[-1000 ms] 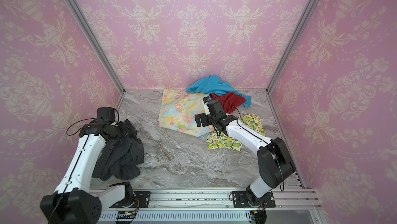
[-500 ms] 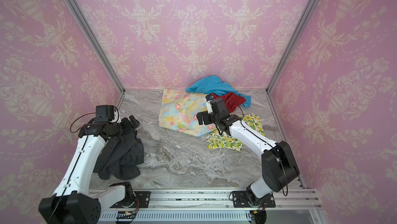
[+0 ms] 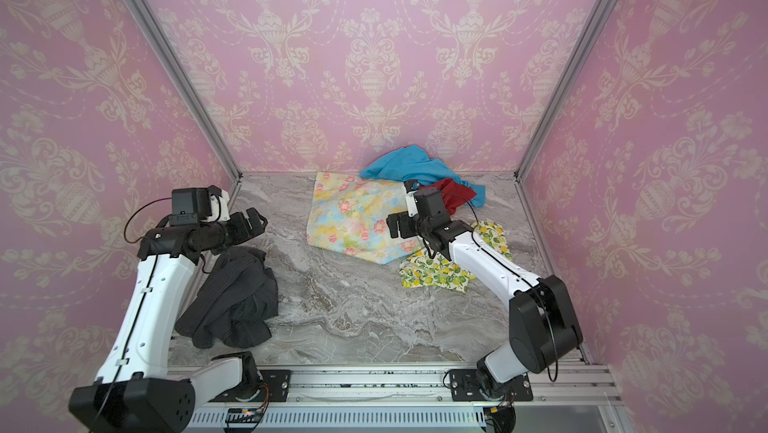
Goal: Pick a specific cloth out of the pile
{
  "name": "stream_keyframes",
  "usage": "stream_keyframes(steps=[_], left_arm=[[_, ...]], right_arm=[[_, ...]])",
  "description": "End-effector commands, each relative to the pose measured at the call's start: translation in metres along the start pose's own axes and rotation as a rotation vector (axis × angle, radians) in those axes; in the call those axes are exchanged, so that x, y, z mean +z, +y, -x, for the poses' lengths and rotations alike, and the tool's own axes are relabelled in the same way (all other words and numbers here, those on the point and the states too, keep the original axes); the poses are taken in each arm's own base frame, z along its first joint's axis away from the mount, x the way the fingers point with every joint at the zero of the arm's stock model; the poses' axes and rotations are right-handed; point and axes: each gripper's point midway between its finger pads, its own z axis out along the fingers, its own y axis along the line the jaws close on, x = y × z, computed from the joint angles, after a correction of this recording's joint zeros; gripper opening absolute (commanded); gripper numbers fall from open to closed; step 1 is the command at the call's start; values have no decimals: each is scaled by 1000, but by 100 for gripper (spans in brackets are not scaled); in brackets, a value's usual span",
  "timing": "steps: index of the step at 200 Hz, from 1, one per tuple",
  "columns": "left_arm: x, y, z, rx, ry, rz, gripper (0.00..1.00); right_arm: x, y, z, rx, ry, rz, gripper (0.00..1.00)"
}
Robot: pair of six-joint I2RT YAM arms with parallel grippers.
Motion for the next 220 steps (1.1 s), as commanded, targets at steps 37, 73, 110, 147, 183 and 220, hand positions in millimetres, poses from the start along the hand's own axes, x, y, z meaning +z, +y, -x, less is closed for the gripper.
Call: stream_keyframes(steps=[37,73,110,147,183,220], left_arm=[[16,6,61,197,-232,87,99],[48,30,63,247,-342,163,99],[91,51,46,233,-462,152,99],[131,79,10,211,-453,177,99],[148,91,-14,211,-482,165,99],[171,91,-30,230,-467,113,99]], right_arm=[[-38,-58,23,30,-143,-109,100],[-56,-97,12,27,-207,-223,100],[-60,-138,-15,93,-300,-316,100],[-55,-166,-49,104,-324,-403,100],[-54,-183,-76,36,-340,-485,100],[-35,-190,-98,48,-383,-467,100]])
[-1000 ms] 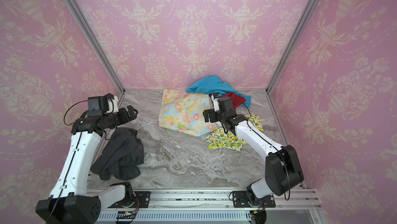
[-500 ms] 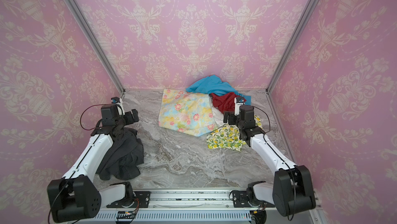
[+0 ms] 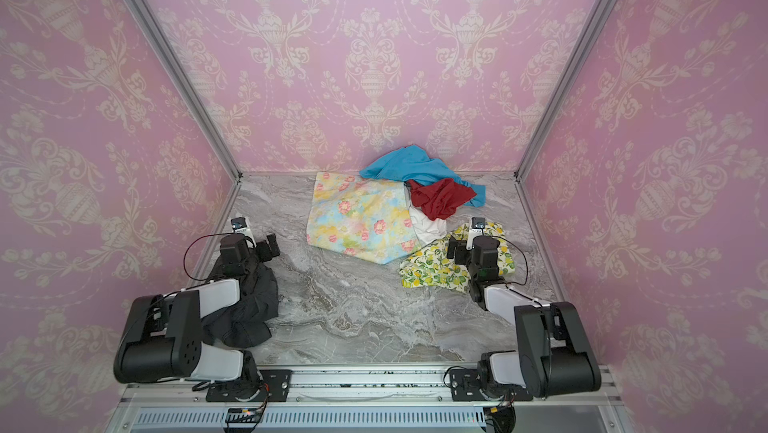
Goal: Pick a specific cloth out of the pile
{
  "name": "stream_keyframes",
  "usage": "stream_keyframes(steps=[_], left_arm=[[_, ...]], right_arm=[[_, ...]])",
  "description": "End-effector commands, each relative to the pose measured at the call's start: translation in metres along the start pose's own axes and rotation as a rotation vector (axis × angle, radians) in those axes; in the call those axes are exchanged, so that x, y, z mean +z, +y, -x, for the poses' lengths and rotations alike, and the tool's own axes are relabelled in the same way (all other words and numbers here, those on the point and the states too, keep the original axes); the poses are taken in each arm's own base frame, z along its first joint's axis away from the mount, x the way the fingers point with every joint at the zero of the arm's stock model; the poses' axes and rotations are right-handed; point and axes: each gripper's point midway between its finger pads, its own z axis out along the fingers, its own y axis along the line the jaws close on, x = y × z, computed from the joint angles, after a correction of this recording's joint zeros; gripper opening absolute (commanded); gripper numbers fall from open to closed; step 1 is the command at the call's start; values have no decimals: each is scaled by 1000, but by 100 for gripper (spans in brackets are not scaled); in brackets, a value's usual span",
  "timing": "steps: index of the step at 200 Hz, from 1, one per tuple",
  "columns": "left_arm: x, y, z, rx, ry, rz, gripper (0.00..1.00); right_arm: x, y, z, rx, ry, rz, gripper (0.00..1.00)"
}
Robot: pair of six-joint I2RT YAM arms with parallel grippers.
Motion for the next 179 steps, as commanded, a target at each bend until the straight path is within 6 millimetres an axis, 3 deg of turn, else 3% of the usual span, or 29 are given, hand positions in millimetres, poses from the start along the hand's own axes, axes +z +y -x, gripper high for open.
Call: stream_keyframes(steps=[1,33,51,63,74,83,179], left_arm=[[5,-4,3,11,-76,-39,99],[7,-16,0,56,-66,-75,99],[12,-35,-7,157,-61,-89,99],[6,-27,-20,141,-55,-55,99],[2,-18,-7,116,-184,-1,99],[2,-13,-9,100,-138,28,99],[3,-21,-9,140,-152,4,99]], right_arm=[[5,-2,9,-9,-128,-5,100],[11,-2,5,-10,-121,-2,100],[12,-1,4,-8,-111,8,100],[12,-1,3,-7,-103,7,100],[12,-1,3,-7,-102,7,100],[12,-1,4,-8,-107,7,100],[13,3,3,-13,-96,44,100]])
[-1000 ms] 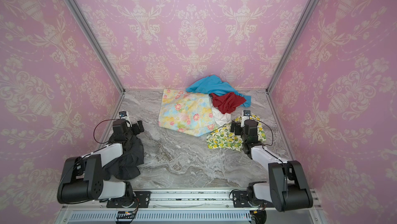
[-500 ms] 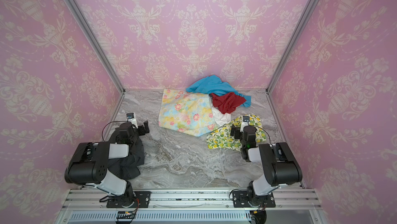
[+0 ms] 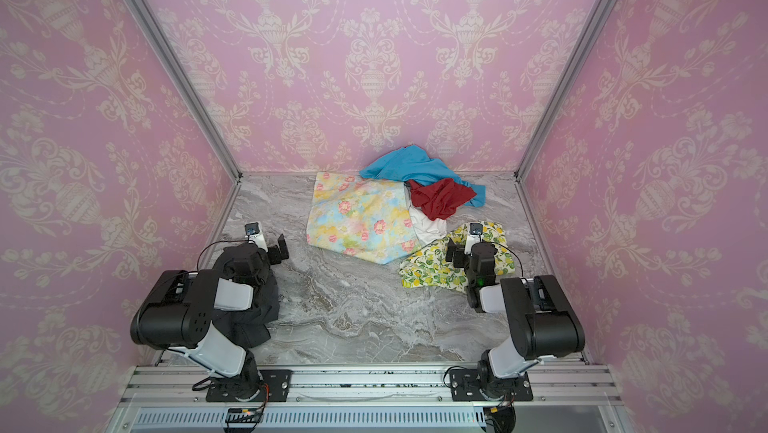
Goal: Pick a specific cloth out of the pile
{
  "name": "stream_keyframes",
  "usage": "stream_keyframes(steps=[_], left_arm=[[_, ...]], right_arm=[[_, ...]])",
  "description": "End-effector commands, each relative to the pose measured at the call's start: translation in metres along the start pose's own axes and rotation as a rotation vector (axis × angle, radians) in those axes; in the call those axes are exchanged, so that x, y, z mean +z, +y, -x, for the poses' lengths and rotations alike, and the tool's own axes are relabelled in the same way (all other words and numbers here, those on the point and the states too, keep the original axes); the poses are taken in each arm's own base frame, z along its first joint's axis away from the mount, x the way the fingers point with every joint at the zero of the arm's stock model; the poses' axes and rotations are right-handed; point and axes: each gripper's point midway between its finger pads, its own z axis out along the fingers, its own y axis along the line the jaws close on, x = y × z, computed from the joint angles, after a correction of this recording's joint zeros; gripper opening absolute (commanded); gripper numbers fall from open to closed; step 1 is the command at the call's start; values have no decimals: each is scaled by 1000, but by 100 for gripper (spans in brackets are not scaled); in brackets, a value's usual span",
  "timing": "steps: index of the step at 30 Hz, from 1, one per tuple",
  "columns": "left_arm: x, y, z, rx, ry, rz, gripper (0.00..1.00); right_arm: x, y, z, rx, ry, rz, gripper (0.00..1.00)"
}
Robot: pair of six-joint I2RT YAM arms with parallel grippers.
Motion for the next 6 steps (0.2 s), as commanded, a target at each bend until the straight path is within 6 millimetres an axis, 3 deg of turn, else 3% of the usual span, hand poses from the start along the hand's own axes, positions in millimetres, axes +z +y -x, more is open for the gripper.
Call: stream_keyframes(steps=[1,6], left_arm=[[-1,0,-6,30,11,5,99],[-1,-1,-6,31,15,2,99]], right_arm=[[3,2,15,-4,-39,26,100],[2,3,16,-4,-42,27,100]])
